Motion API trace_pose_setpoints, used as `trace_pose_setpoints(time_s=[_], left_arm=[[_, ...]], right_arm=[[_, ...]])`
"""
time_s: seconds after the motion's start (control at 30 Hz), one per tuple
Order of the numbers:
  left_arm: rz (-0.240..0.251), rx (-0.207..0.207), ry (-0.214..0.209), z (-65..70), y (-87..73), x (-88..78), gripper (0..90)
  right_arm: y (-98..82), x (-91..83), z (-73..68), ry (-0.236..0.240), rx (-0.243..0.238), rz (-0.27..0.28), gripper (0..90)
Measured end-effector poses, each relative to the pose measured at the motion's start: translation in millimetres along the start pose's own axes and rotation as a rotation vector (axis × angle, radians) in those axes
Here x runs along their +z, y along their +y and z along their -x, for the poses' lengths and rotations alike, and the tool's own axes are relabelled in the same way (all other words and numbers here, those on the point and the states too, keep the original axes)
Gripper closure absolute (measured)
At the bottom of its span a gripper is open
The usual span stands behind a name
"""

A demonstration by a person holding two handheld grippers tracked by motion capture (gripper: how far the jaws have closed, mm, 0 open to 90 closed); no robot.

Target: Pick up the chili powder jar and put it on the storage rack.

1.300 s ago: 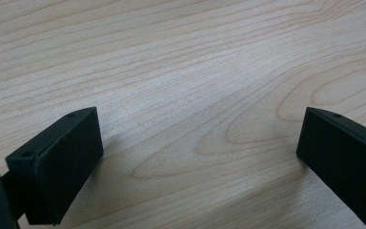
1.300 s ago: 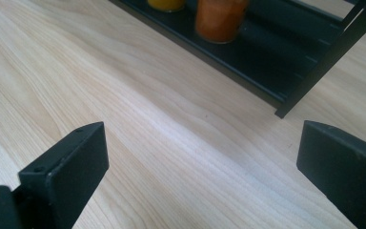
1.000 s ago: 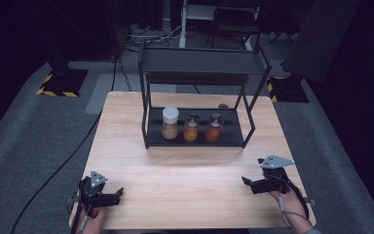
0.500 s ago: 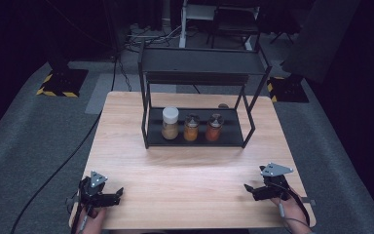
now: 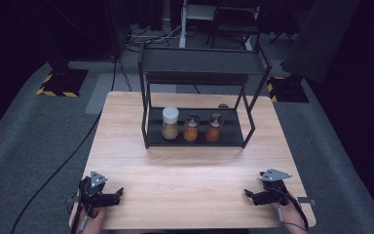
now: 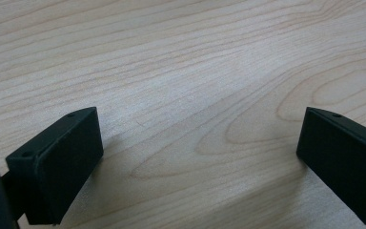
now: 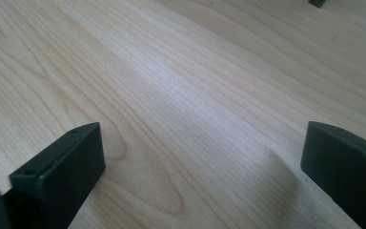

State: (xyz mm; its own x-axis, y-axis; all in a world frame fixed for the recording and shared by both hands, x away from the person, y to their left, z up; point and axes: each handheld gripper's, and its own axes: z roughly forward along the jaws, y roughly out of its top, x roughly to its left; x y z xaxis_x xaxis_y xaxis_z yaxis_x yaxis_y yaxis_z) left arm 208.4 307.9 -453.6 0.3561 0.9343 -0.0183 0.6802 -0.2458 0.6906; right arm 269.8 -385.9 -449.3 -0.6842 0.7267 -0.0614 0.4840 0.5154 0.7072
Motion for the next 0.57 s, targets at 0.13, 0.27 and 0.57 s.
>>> trace_pose_setpoints(time_s=[0.13, 0.27, 0.57], left_arm=[[0.000, 0.000, 0.000, 0.0, 0.0, 0.0, 1.4], [0.000, -0.002, 0.000, 0.1, -0.1, 0.0, 1.4], [0.000, 0.000, 0.000, 0.0, 0.0, 0.0, 1.4]], right_arm=[[-4.8, 1.1, 6.8, 0.025, 0.048, 0.009, 0.0], [-4.8, 1.2, 7.0, 0.026, 0.048, 0.009, 0.0], [-4.9, 1.2, 7.3, 0.027, 0.048, 0.009, 0.0]])
